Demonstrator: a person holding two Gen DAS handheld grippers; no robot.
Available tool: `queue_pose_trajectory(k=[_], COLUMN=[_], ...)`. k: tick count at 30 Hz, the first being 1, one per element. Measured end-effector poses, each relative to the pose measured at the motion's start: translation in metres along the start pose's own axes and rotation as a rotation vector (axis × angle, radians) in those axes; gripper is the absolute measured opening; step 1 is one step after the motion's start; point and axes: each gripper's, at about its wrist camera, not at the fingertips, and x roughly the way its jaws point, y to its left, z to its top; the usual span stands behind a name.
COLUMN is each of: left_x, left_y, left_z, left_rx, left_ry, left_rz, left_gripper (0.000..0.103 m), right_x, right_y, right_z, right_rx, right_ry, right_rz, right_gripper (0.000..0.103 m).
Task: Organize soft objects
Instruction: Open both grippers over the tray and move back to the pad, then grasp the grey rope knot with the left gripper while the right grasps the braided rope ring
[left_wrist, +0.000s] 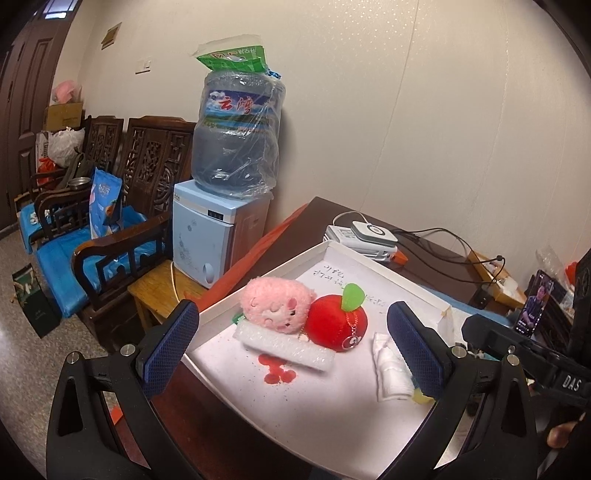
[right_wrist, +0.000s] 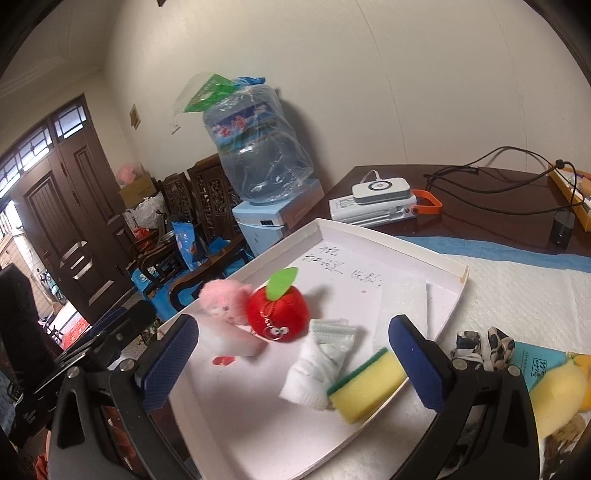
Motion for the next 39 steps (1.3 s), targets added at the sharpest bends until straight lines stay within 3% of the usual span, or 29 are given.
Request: queue_pose_trajectory(k=[13,19,22,26,29,33,37,38,39], left_x=[-0.008,-0.003,0.0,0.003,0.006,0.02,0.037,0.041,0.044], left_y=[-0.033,-0.07,-0.1,-0.149,-0.183,-0.211,-0.228,-0.233,-0.236], left_z=[-0.011,-0.025,-0.037,-0.06,-0.079,-0.102,-0.109,-0.11,-0.111], left_rx=[0.057,0.133,0.22,0.345,0.436,0.534,0.559,0.561,0.564], left_ry=[0.03,0.083,0.13,0.23,0.285,0.351,0.411,0.422,0.431], left_rz=[-0.07,-0.155,-0.235,-0.376,-0.429,-0.407,-0.409,-0.411,-0.413], left_gripper=[0.103,0.103,0.103,0.103,0.103,0.103,0.103,0.103,0.103], right_x=[-0.044,-0.09,-0.112,-0.119,-0.11,-0.092,-0.077,-0.077,-0.078], right_y=[-0.024,-0.084,-0.118,-0.152,-0.162,-0.164,-0.164,-0.165,-0.165], right_z=[-0.012,-0.025,-0.038,-0.059,-0.072,-0.084,-0.087,-0.086,-0.086], right_rx=[0.051,0.12,0.13,0.115,0.089,0.046,0.017,0.024,0.028], right_ry=[-0.052,-0.087,-0.09,0.025,0.121,0.203,0.254,0.252,0.249], right_rz=[-0.019,-0.144,-0.234,-0.334,-0.381,-0.4,-0.407,-0.396,-0.39], right_gripper=[0.103,0.103,0.103,0.103,0.103,0.103,0.101,0.097,0.079])
